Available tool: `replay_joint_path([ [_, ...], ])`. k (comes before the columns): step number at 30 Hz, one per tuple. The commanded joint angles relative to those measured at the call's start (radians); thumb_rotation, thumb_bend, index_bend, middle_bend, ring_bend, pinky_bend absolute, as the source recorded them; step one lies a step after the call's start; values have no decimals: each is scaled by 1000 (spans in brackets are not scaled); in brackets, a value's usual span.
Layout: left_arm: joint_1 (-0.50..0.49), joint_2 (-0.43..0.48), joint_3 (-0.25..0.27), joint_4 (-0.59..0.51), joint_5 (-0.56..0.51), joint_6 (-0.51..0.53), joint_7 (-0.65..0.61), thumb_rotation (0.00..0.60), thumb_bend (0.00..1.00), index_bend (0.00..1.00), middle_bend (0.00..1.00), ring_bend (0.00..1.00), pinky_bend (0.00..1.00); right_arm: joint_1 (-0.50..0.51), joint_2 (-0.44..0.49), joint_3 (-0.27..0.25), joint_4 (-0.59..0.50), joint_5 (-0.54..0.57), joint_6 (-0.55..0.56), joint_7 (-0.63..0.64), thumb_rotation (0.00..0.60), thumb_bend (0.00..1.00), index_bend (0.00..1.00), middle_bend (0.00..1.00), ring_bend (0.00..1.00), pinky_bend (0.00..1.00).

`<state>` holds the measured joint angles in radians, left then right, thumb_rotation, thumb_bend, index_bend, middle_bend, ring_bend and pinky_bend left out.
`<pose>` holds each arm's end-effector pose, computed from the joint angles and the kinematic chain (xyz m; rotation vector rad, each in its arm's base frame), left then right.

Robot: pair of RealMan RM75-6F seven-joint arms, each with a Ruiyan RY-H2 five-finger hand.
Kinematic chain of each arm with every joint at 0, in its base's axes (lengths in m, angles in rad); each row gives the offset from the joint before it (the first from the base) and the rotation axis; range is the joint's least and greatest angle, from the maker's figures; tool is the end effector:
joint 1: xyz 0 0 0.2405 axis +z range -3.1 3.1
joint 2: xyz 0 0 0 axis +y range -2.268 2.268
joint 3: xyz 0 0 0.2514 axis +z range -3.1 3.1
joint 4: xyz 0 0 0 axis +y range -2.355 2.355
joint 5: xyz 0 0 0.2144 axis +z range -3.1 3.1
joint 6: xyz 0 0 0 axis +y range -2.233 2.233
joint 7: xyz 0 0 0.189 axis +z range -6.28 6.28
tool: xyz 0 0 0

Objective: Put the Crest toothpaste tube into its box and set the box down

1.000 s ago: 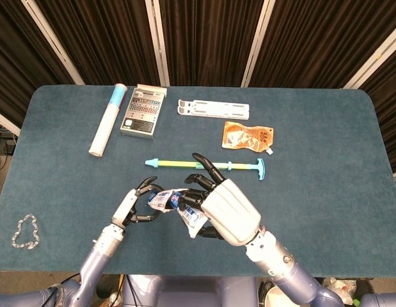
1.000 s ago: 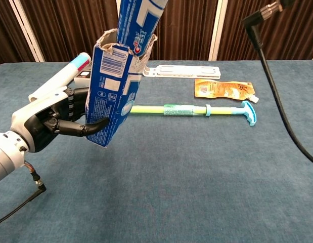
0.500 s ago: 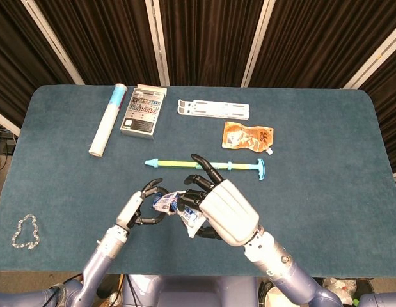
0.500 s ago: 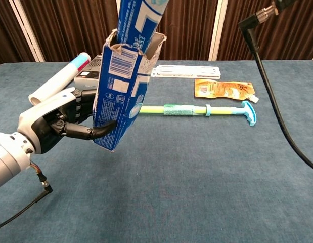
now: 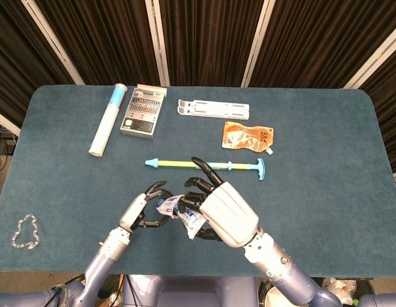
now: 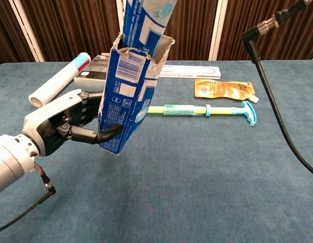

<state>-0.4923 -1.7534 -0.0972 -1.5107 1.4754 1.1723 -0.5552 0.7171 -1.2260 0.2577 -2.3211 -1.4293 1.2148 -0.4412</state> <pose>-0.1096 0.2861 -0.0749 -1.4314 -1.8621 -1.6691 0.0496 -0.2568 0.1070 1.9213 -0.7354 1.6560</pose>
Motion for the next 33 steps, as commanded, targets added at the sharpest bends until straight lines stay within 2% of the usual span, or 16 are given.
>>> replay_joint_path([
  [1, -1, -2, 0, -5, 1, 2, 15, 600, 460, 426, 402, 85, 74, -1, -1, -2, 1, 5, -2, 4, 600, 584, 553, 697, 328, 0],
  [10, -3, -12, 4, -11, 8, 5, 25, 600, 460, 427, 402, 85, 74, 5, 12, 6, -6, 45, -17, -20, 600, 577, 553, 697, 328, 0],
  [16, 1, -10, 3, -19, 20, 23, 9, 600, 460, 427, 403, 85, 74, 0, 40, 12, -35, 79, -16, -33, 600, 378, 521, 674, 326, 0],
  [28, 0, -2, -5, -29, 40, 47, -14, 600, 460, 427, 406, 85, 74, 8, 78, 3, -35, 137, -51, -47, 596, 193, 368, 531, 277, 0],
  [33, 1, 0, -4, -32, 45, 52, -23, 600, 460, 427, 409, 85, 74, 11, 95, 2, -35, 142, -67, -33, 589, 171, 335, 433, 239, 0],
])
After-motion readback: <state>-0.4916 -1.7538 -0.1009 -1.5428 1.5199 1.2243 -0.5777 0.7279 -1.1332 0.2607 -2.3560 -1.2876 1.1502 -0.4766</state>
